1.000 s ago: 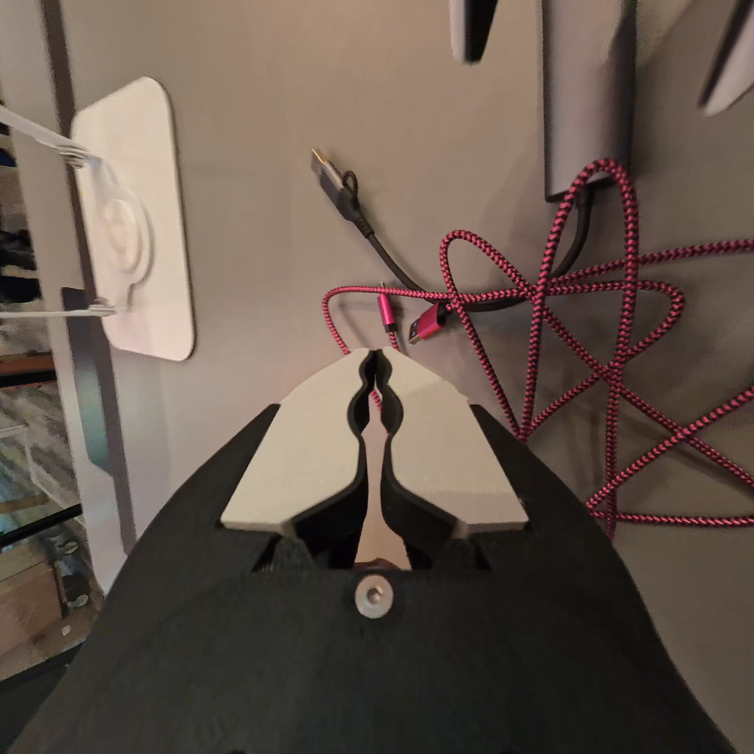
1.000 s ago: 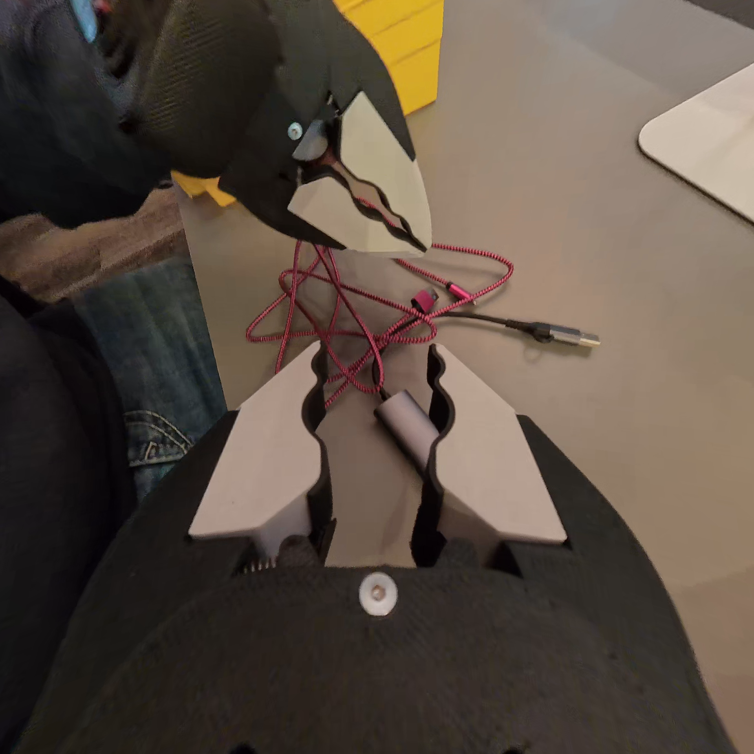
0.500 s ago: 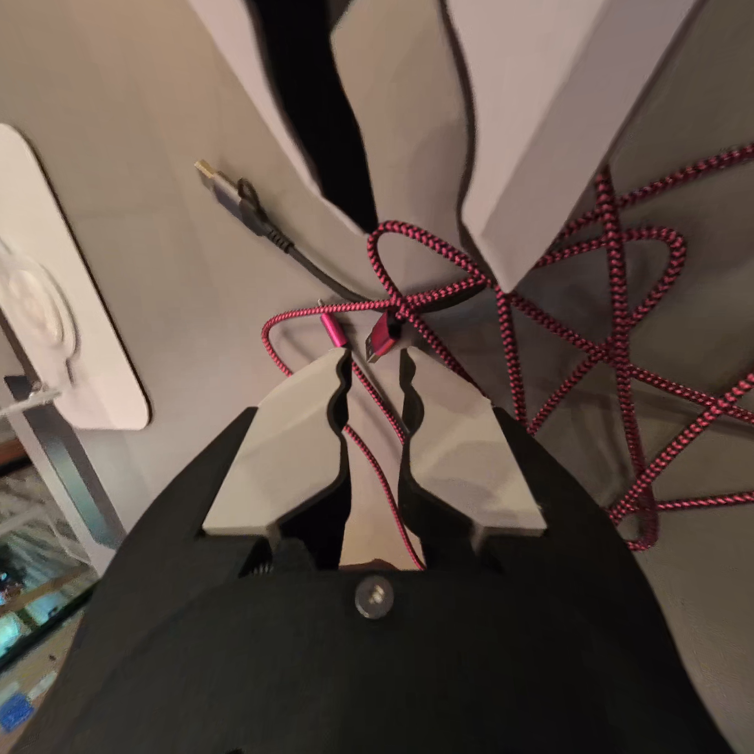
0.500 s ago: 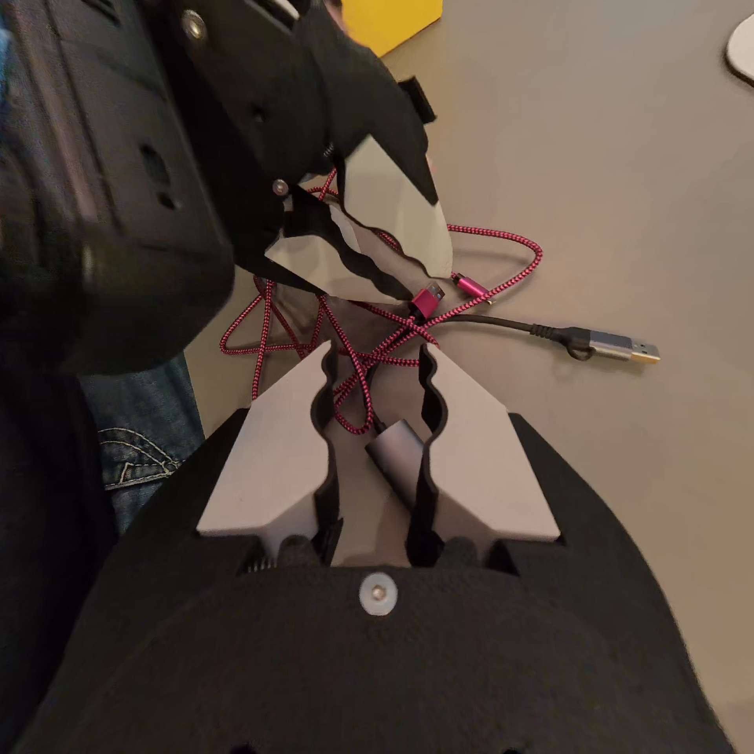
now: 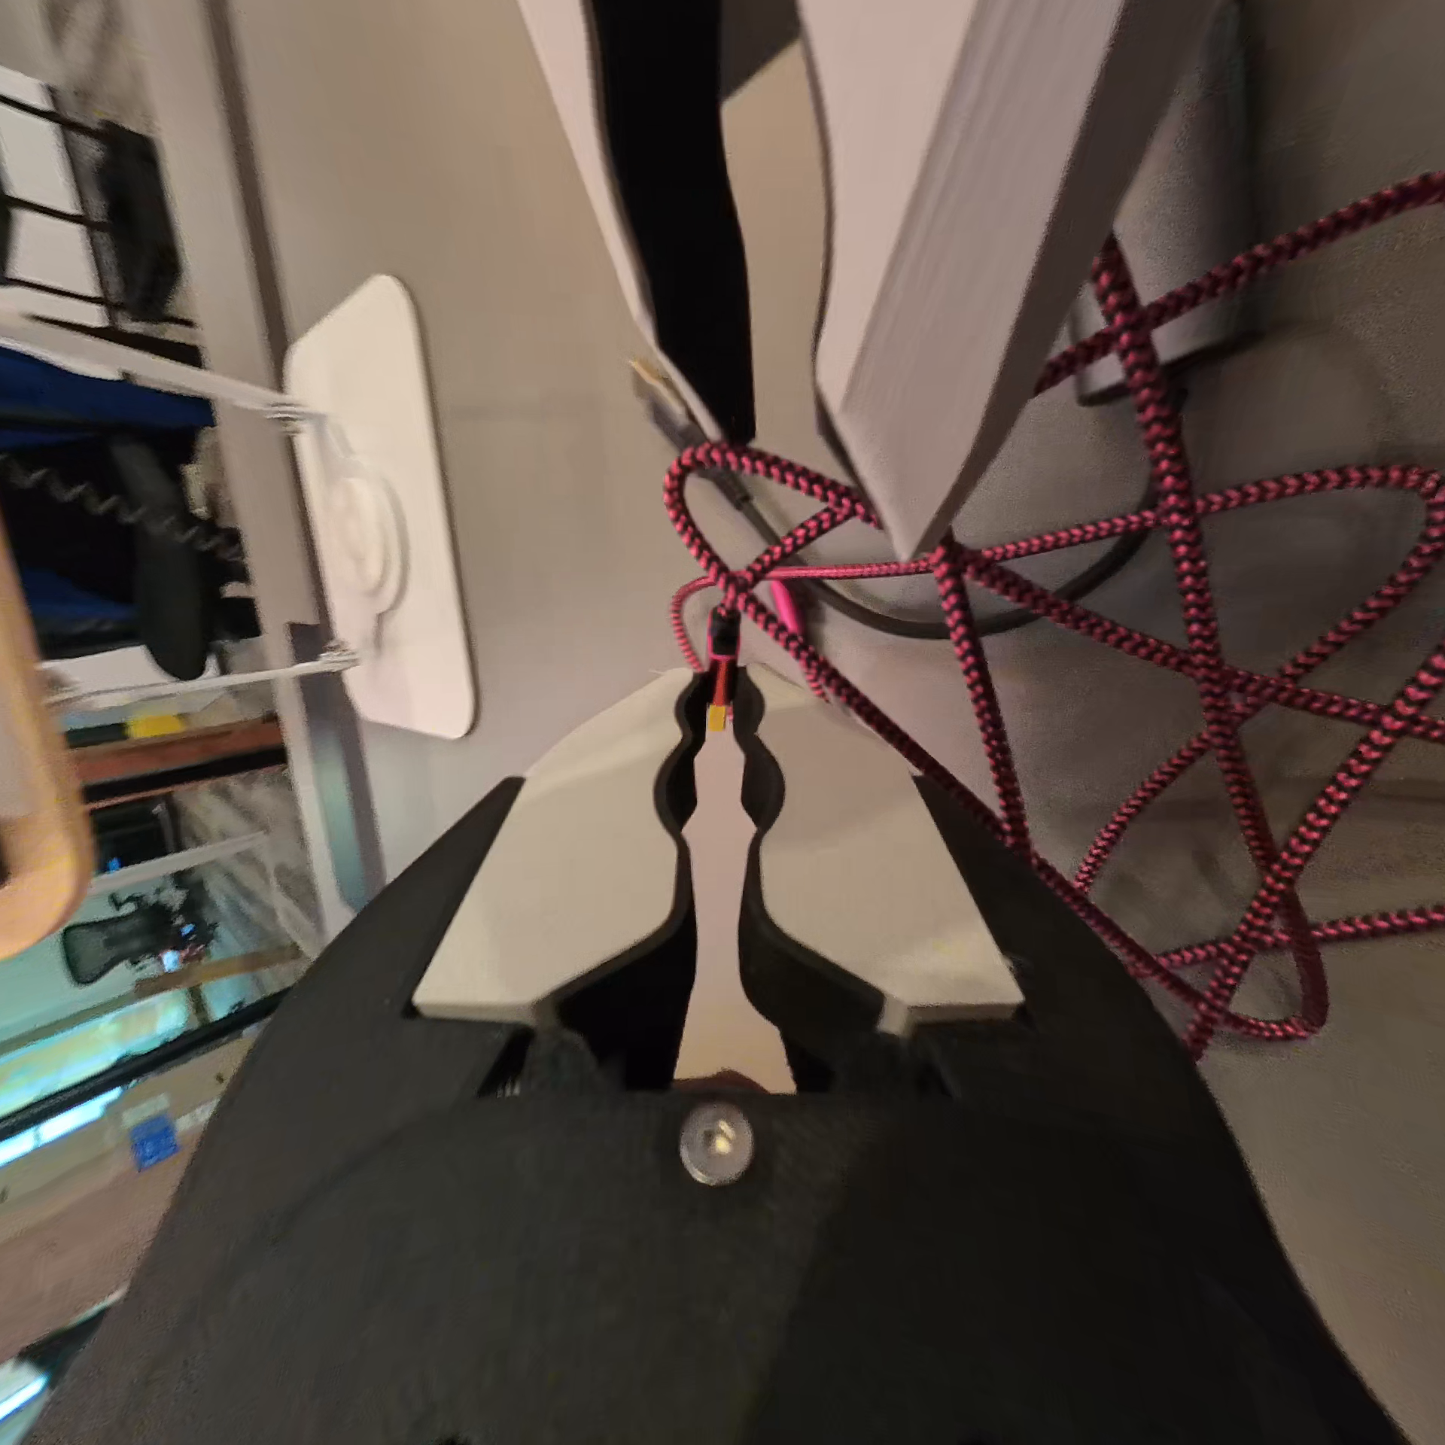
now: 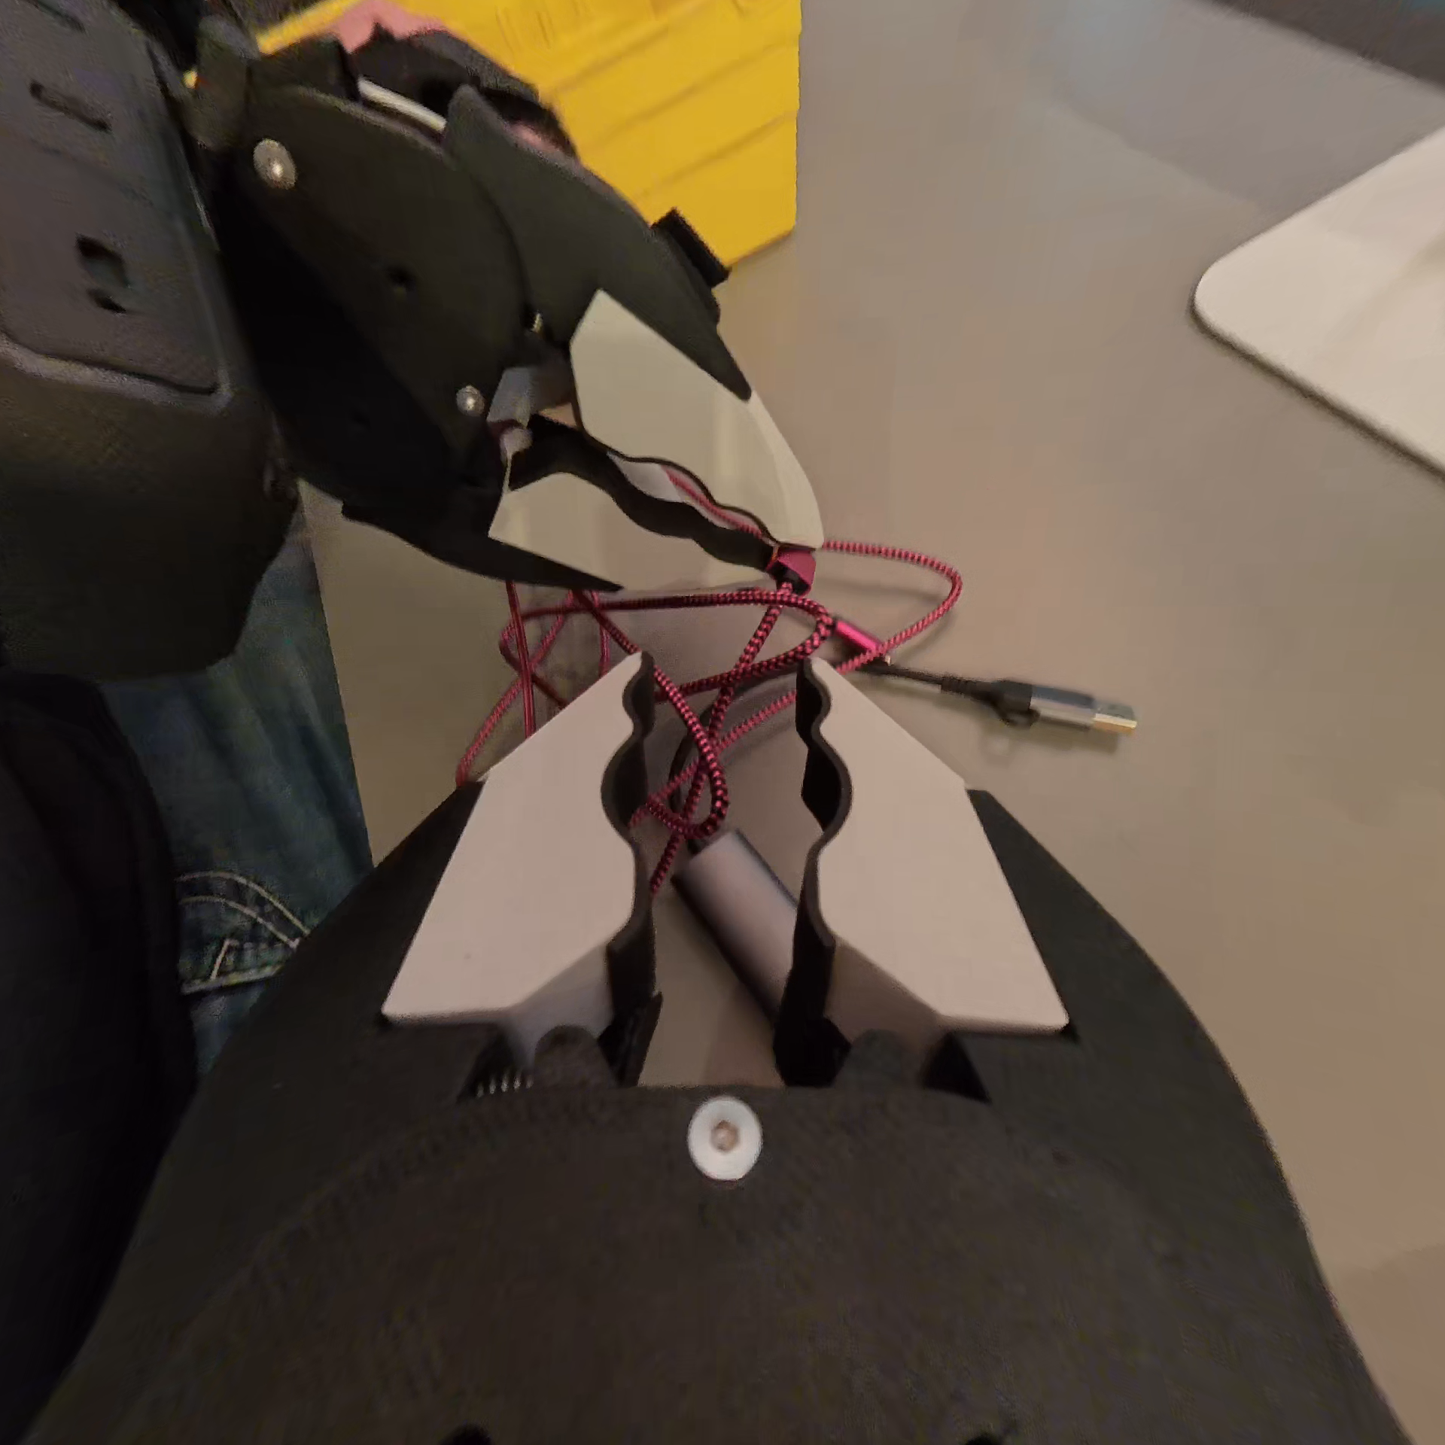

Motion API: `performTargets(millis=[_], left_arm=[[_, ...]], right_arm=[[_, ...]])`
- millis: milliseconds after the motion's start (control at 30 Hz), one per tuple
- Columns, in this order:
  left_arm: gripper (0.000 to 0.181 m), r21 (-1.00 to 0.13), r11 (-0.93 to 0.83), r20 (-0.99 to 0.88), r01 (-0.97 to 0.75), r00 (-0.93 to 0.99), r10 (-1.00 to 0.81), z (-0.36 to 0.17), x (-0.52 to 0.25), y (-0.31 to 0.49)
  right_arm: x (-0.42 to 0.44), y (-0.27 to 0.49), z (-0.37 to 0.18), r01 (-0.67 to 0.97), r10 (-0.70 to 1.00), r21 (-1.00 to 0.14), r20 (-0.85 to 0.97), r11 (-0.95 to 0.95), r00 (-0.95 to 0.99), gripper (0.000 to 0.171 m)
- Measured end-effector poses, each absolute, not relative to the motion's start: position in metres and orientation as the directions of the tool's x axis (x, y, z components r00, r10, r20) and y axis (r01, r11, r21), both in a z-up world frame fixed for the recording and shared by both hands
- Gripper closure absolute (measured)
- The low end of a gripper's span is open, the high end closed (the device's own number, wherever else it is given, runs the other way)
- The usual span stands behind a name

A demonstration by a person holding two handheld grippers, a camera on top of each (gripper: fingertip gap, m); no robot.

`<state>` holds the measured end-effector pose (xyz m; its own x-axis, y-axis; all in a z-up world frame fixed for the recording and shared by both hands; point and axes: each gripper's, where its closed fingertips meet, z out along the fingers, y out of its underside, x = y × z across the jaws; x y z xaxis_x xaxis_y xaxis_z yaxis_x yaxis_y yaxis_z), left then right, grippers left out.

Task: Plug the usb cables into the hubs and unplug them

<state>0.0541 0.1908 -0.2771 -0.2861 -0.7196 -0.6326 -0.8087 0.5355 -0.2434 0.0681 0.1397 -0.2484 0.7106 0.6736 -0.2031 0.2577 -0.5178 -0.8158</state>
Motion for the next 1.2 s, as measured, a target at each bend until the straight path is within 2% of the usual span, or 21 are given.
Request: performTargets(millis=[233,433,533,700,800,900,967,1100,1200], left_arm=[[0.176,-0.176,0.555,-0.747,-0.813,-0.257,-0.614,-0.251,0.051,0.190],[0.175,-0.178,0.554,-0.803,-0.813,-0.206,-0.560,-0.230,0.052,0.190],[0.176,-0.210,0.516,-0.810,-0.830,-0.148,-0.568,-0.223,0.049,0.195],[0.176,-0.306,0.446,-0.796,-0.841,-0.031,-0.604,-0.211,0.048,0.201],[0.176,-0.322,0.421,-0.800,-0.848,0.006,-0.601,-0.206,0.046,0.203],[0.176,-0.335,0.397,-0.795,-0.855,0.030,-0.606,-0.204,0.043,0.205],[0.176,-0.344,0.400,-0.802,-0.850,0.044,-0.596,-0.203,0.042,0.205],[0.176,-0.360,0.390,-0.802,-0.848,0.067,-0.594,-0.199,0.042,0.206],[0.176,-0.338,0.399,-0.815,-0.853,0.052,-0.577,-0.200,0.043,0.206]], right_arm=[[0.061,0.157,-0.186,0.196,0.661,-0.935,-0.052,-0.296,0.749,0.149],[0.054,0.170,-0.212,0.147,0.621,-0.885,-0.183,-0.441,0.762,0.155],[0.049,0.171,-0.214,0.099,0.606,-0.885,-0.226,-0.456,0.763,0.161],[0.051,0.180,-0.206,0.035,0.557,-0.920,-0.206,-0.391,0.805,0.152],[0.047,0.181,-0.194,-0.028,0.565,-0.933,-0.241,-0.359,0.789,0.158],[0.043,0.184,-0.187,-0.081,0.588,-0.930,-0.292,-0.358,0.754,0.157],[0.045,0.187,-0.186,-0.113,0.590,-0.920,-0.330,-0.375,0.737,0.165],[0.051,0.190,-0.194,-0.083,0.547,-0.918,-0.301,-0.387,0.782,0.147],[0.050,0.190,-0.194,-0.097,0.550,-0.915,-0.317,-0.392,0.773,0.152]])
